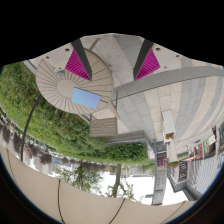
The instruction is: Arrange mouse
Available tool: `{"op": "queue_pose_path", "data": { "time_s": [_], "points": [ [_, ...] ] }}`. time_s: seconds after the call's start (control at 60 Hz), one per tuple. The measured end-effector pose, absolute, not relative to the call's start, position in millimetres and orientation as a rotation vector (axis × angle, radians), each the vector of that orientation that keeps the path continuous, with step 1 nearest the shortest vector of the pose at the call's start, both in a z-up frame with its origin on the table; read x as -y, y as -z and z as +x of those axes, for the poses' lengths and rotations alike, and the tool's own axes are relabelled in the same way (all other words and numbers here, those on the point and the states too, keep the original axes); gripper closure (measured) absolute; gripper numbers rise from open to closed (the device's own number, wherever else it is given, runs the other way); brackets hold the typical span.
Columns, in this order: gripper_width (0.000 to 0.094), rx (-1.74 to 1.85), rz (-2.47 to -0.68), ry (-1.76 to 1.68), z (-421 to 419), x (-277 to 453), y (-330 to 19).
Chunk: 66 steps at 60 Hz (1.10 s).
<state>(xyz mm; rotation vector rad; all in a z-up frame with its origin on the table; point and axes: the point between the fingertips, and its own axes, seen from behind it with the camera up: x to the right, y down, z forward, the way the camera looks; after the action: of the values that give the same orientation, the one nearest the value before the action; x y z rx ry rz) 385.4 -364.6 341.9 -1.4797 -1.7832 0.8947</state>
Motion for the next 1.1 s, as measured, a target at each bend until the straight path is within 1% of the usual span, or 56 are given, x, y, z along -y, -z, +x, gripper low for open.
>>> {"op": "queue_pose_path", "data": {
  "time_s": [0.267, 0.35, 0.367, 0.383, 0.433, 0.633, 0.65, 0.667, 0.767, 0.917, 1.1],
  "points": [
    [0.0084, 1.748, -1.521, -0.864, 386, 337, -338],
    [0.0084, 1.726, -1.555, -0.842, 387, 323, -328],
    [0.0086, 1.723, -1.568, -0.839, 388, 318, -338],
    [0.0086, 1.714, -1.575, -0.835, 390, 321, -329],
    [0.0084, 1.696, -1.602, -0.825, 391, 308, -324],
    [0.0084, 1.591, -1.702, -0.752, 397, 253, -306],
    [0.0085, 1.582, -1.712, -0.743, 399, 252, -309],
    [0.0085, 1.571, -1.719, -0.742, 399, 241, -303],
    [0.0083, 1.499, -1.772, -0.727, 404, 210, -296],
    [0.0083, 1.403, -1.818, -0.656, 413, 158, -285],
    [0.0081, 1.335, -1.859, -0.607, 424, 117, -265]
  ]
}}
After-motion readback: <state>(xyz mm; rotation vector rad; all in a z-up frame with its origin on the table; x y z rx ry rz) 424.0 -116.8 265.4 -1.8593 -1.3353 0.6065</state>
